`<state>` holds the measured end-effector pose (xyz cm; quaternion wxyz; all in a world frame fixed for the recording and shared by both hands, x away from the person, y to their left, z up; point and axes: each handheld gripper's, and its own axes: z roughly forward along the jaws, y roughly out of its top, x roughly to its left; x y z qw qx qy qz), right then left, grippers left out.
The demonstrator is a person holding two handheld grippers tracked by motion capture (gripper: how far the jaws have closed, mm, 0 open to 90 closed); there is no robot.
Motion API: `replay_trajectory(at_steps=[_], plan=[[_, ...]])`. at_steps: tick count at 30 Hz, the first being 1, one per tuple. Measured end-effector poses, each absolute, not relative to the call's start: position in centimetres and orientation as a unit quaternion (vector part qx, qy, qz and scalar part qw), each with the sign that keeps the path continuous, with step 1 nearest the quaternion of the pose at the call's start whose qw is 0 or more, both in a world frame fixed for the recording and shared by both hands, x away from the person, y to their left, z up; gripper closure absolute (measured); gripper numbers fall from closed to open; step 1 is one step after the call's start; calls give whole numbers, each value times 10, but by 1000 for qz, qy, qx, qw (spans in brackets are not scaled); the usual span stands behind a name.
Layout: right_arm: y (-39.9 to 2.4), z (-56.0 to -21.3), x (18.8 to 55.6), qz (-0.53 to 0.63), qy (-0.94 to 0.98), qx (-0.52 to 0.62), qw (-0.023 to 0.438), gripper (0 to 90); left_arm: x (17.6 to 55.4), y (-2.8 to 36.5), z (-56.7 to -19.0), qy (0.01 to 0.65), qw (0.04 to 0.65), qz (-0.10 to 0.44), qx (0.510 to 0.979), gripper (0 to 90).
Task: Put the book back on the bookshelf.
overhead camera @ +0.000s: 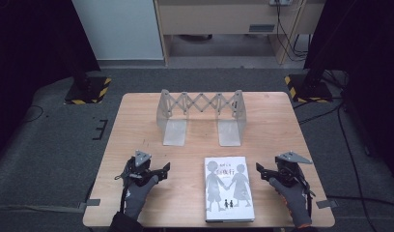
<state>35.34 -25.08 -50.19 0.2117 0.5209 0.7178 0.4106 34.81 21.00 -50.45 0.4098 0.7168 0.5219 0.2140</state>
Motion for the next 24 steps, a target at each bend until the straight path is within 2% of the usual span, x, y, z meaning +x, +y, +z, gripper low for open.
replay_trajectory(at_steps=[24], plan=[[-223, -499, 333, 438, 733, 491, 172, 213, 328, 166, -498, 435, 419, 212, 768, 151]])
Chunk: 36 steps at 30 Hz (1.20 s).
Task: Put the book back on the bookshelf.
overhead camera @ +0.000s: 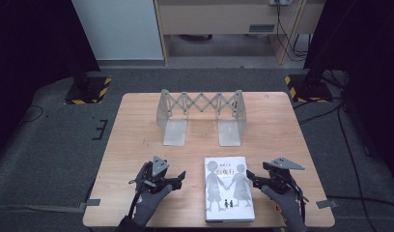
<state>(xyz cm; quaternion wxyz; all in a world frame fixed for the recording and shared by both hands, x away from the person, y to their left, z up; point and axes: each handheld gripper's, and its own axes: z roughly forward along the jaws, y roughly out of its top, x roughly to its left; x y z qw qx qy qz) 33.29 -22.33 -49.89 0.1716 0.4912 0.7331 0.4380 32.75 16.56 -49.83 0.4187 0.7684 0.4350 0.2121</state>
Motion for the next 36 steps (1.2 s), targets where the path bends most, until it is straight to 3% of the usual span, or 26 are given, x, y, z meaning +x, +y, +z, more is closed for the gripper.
replay_trajectory(at_steps=[36], plan=[[-194, -512, 322, 447, 755, 466, 117, 191, 305, 90, -512, 384, 431, 136, 806, 155]])
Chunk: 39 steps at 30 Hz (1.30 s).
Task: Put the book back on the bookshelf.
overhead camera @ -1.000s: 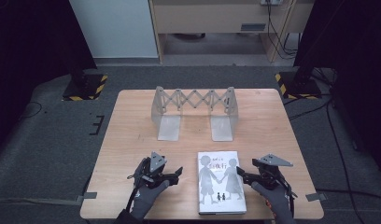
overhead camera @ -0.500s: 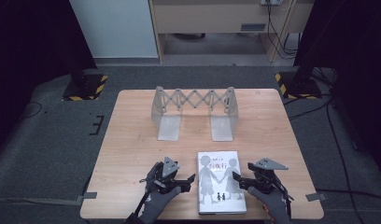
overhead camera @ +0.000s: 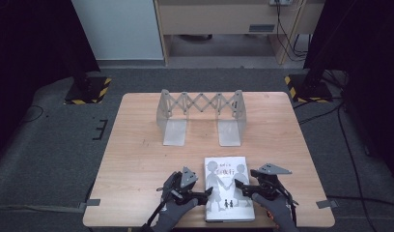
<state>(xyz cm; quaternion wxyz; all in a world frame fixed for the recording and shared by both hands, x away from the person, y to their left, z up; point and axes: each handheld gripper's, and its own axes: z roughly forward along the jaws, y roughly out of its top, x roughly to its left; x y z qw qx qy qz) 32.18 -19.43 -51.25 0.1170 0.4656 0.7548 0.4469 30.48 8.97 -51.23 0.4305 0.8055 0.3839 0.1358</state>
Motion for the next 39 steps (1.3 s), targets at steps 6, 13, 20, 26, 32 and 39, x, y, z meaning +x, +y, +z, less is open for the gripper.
replay_trajectory(at_steps=[6, 13, 20, 26, 32, 39], plan=[[-190, -516, 323, 447, 757, 464, 110, 186, 305, 85, -515, 384, 437, 125, 804, 113], [-187, -520, 326, 449, 756, 467, 97, 172, 306, 81, -521, 366, 450, 125, 805, 21], [-185, -521, 329, 453, 754, 467, 91, 166, 310, 80, -523, 367, 453, 106, 805, 0], [-187, -515, 328, 475, 746, 455, 105, 174, 310, 82, -522, 373, 459, 95, 801, 1], [-188, -508, 329, 514, 728, 441, 103, 178, 311, 85, -522, 368, 467, 91, 799, 3], [-182, -506, 332, 528, 718, 442, 103, 205, 311, 86, -521, 359, 473, 97, 799, 0]])
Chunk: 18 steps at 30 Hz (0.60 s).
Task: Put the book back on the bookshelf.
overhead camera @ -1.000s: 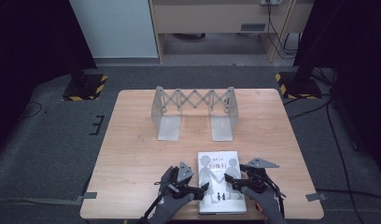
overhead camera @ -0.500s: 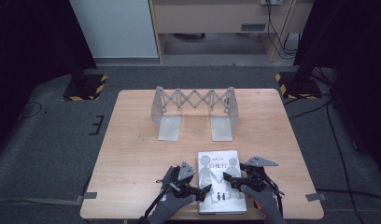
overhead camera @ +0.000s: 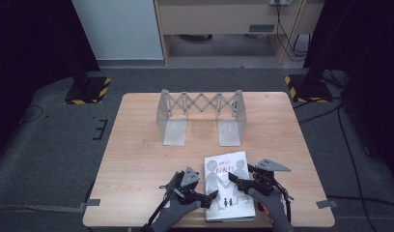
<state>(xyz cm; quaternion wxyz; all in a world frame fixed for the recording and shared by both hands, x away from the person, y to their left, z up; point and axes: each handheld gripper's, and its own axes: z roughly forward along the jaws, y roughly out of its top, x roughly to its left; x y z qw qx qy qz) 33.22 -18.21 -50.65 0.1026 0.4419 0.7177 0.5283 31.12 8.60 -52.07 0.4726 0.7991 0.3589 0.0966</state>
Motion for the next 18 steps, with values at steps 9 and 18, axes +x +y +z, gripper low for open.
replay_trajectory(at_steps=[9, 18], plan=[[-175, -505, 336, 543, 708, 443, 84, 248, 313, 88, -520, 365, 473, 85, 797, 0], [-166, -509, 335, 523, 728, 439, 59, 278, 313, 87, -521, 358, 477, 91, 797, 0]])
